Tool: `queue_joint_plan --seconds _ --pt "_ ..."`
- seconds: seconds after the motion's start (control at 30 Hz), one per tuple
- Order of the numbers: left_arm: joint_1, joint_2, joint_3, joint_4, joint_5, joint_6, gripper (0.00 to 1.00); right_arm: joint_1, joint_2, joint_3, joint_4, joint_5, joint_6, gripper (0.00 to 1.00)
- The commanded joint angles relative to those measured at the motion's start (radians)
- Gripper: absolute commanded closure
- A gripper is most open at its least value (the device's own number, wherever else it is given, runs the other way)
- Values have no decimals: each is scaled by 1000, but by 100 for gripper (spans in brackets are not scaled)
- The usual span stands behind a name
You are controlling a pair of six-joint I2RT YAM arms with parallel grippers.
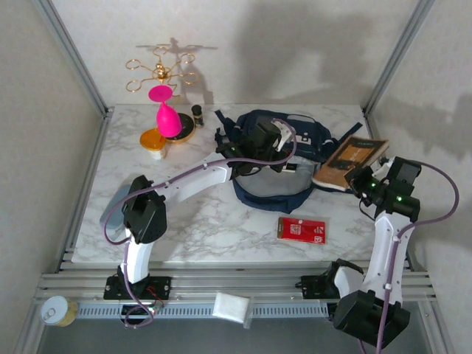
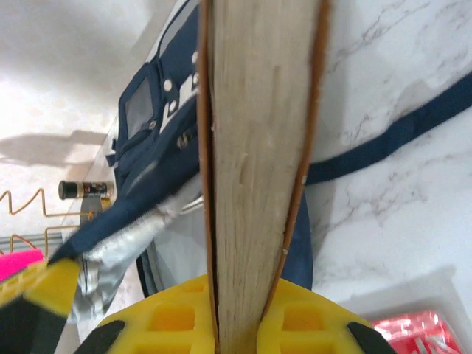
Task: Pack the student bag
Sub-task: Open the student bag at the center of the table, then place the book in the student bag.
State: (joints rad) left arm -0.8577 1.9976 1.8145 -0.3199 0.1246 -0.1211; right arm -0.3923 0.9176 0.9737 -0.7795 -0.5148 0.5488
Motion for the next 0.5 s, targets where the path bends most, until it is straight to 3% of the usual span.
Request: queue_joint_plan --seconds 0.0,0.13,0.27,0.37,0.47 --pt "9 -59 54 84 -56 -29 100 13 -59 92 -27 -27 9 100" --pt "-2 -35 55 101 -56 -50 100 18 -78 133 -49 16 14 100" --pt "-16 13 120 108 -40 -109 100 32 -76 77 -70 -77 22 100" --pt "-34 36 158 134 -63 -141 100 57 -105 49 -108 -7 6 100" --pt "-48 57 182 169 -72 -174 100 81 -115 -13 -114 -50 8 100"
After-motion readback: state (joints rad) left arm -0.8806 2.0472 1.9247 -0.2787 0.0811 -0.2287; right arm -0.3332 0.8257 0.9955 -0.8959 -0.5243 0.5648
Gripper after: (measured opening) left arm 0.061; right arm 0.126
